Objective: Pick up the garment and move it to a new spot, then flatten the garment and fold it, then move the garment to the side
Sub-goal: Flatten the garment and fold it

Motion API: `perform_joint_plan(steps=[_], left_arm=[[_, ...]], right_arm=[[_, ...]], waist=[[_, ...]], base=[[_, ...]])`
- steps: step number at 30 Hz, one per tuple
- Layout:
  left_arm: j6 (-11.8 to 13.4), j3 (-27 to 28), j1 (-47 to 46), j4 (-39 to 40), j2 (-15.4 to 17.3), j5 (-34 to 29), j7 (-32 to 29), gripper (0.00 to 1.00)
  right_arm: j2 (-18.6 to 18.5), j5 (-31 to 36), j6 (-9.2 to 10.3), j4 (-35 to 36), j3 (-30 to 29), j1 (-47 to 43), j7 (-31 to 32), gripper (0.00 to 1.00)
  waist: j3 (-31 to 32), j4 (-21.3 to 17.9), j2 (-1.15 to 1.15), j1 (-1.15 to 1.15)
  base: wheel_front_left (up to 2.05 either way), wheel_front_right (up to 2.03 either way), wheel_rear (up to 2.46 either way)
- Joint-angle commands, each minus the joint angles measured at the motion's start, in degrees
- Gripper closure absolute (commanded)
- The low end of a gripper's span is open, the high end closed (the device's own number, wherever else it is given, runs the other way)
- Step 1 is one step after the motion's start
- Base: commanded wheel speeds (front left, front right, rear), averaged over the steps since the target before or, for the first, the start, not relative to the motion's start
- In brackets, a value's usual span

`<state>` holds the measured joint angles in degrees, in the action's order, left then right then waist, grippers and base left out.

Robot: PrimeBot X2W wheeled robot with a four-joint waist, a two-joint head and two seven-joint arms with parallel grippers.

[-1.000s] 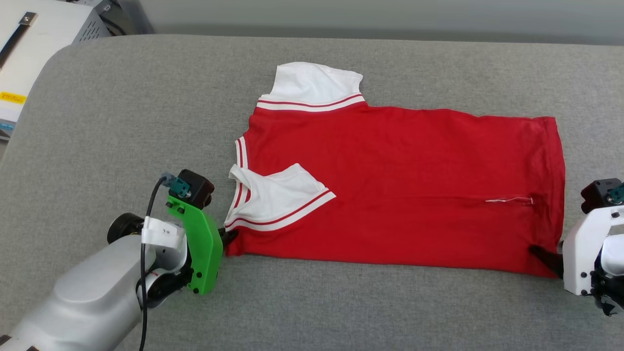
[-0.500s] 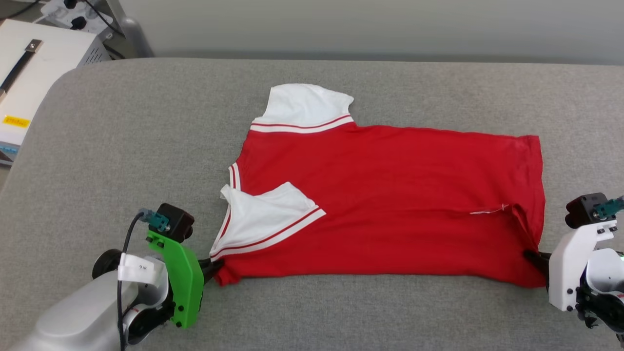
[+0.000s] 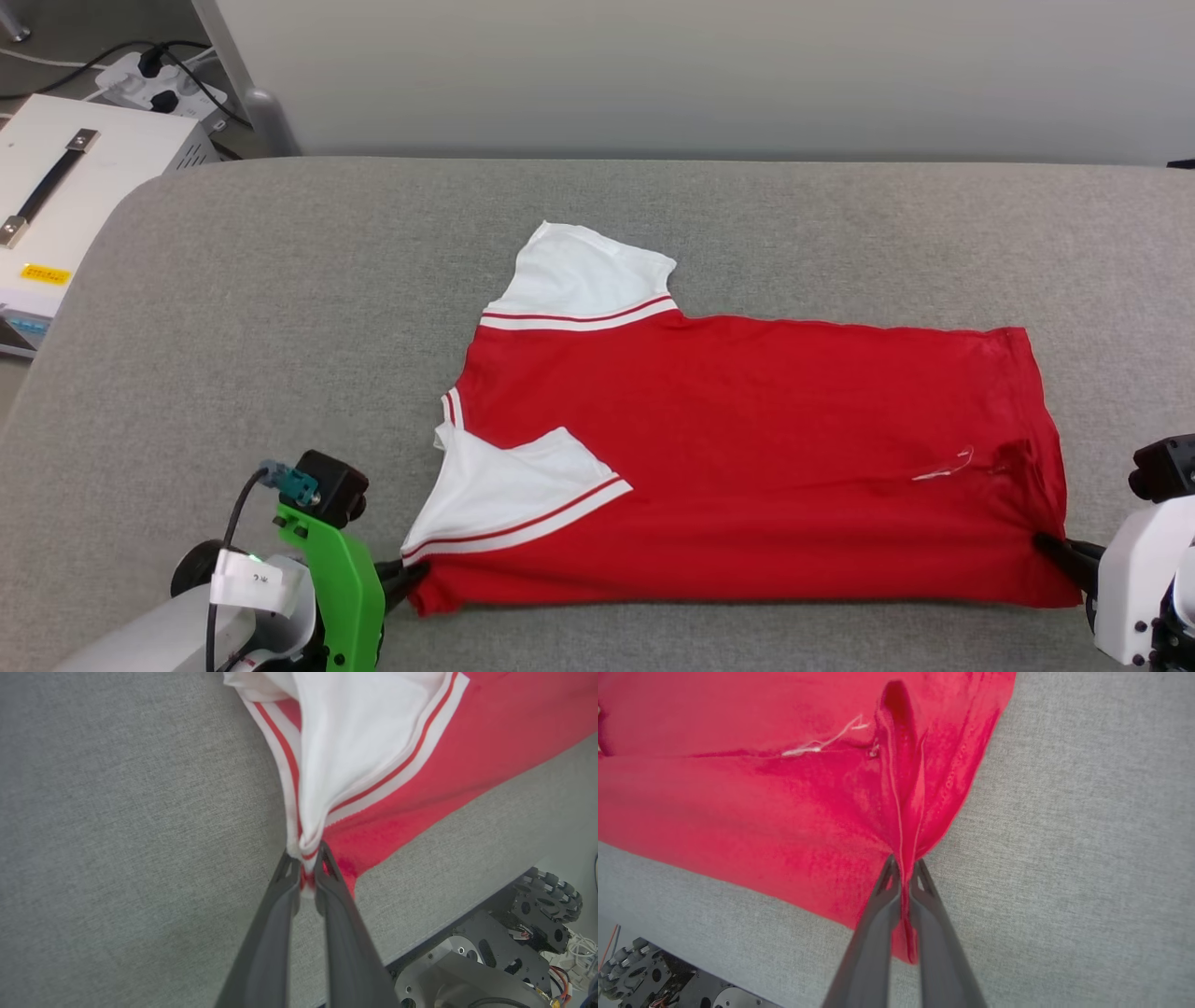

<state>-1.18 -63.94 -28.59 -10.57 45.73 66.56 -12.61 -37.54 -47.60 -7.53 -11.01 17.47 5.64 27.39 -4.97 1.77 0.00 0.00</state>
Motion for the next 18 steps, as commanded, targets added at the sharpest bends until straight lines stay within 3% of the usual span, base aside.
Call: perform_joint_plan(steps=[1,11,12,13,14,15,18], left_arm=[[0.4,0.05,0.97,-0.22,0.17,0.33,-0.02,1.0],[-0.6,0.0,1.48,-6.55,-3.31,1.87,0.67,1.0],[-0.64,0.08,1.48,-7.16,-3.46,1.76,1.11,0.09],[-0.62,0.17,1.39,-7.55,-3.44,1.42,1.67,0.0],[-0.59,0.35,1.28,-7.82,-3.36,1.19,2.22,0.0],[-0.48,0.66,0.9,-7.81,-2.68,0.57,3.05,0.0],[0.23,2.03,-0.09,-6.7,-1.04,0.05,4.63,0.0]], right_arm=[[0.29,-0.17,0.04,0.08,-0.72,-0.69,0.51,1.0],[4.48,0.55,0.04,-5.41,-1.4,0.36,2.13,1.0],[4.81,0.61,0.04,-5.74,-1.51,0.4,1.54,1.0],[4.94,0.85,0.04,-5.89,-1.55,0.39,0.92,0.87],[4.87,1.54,0.04,-5.78,-1.43,0.41,-0.13,0.58],[4.95,2.47,0.04,-5.39,-1.81,0.39,-2.18,0.0],[4.95,4.11,0.04,-3.98,-2.81,0.07,-5.17,0.0]], waist=[[-0.54,-0.19,0.0,0.0],[-2.07,-0.24,0.0,0.0],[-1.95,-0.17,0.0,0.0],[-1.79,-0.09,0.0,0.0],[-1.57,0.01,0.0,0.0],[-1.04,0.11,0.0,0.0],[-0.2,0.24,0.0,0.0]], base=[[0.0,0.0,0.0],[0.0,0.0,0.0],[0.0,0.0,0.0],[0.0,0.0,0.0],[0.0,0.0,0.0],[0.0,0.0,0.0],[0.0,0.0,0.0]])
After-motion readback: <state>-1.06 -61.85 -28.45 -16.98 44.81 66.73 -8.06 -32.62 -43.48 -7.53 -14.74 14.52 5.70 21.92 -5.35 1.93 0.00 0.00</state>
